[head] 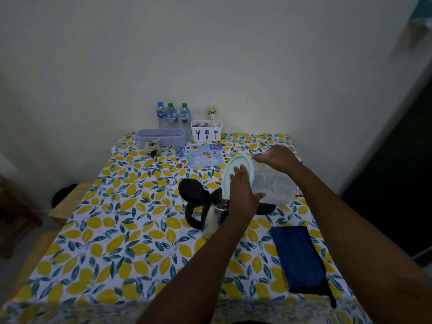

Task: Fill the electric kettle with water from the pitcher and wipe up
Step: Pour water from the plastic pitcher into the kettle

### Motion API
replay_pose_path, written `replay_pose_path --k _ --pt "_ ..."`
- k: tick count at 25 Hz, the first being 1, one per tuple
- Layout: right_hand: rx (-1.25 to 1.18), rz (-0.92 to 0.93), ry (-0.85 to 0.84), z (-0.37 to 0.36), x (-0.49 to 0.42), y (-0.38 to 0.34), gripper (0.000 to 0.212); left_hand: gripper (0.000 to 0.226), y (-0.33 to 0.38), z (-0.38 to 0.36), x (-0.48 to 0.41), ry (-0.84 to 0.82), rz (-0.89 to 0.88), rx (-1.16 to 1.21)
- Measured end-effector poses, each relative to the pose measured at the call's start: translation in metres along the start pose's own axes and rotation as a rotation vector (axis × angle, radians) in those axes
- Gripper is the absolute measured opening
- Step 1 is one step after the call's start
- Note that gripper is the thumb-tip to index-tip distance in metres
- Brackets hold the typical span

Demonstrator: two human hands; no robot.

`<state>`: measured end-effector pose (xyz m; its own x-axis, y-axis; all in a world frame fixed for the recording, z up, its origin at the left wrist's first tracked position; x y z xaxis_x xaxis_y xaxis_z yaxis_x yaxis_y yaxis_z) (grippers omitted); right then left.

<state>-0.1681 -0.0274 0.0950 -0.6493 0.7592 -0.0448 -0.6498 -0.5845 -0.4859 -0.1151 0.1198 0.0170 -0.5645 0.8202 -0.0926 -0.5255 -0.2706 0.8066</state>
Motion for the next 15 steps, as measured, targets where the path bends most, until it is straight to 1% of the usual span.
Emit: replay_pose_path --k 3,6,9,11,13,15 --pt "-0.009 0.006 -0.007 -0.002 0.0 0.007 0.054 0.108 0.0 0.0 0.0 -0.01 -0.025 -0.02" --pt "-0.105 -0.041 -0.001 -0.007 0.002 0.024 0.054 0.107 0.001 -0.004 -0.001 -0.039 -0.063 -0.09" --pt "-0.304 -0.174 0.019 -0.014 0.006 0.049 0.053 0.106 0.007 -0.013 -0.004 -0.076 -0.123 -0.22" --pt "-0.457 -0.264 0.033 -0.019 0.008 0.072 0.047 0.105 0.012 -0.023 -0.009 -0.103 -0.163 -0.325" --pt "-0.59 -0.344 0.051 -0.024 0.01 0.097 0.051 0.105 0.018 -0.037 -0.015 -0.144 -0.198 -0.406" --pt "-0.68 -0.426 0.083 -0.027 0.013 0.125 0.045 0.103 0.025 -0.056 -0.023 -0.187 -0.245 -0.478"
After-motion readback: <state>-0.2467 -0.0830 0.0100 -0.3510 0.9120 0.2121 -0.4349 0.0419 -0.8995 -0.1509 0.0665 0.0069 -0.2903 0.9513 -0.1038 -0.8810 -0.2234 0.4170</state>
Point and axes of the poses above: each hand's wrist, its own x-axis away from the middle knuckle, its own z-axis out of the back of the hand, y = z × x, the point moved 2 cm from there along -x, towards the middle knuckle
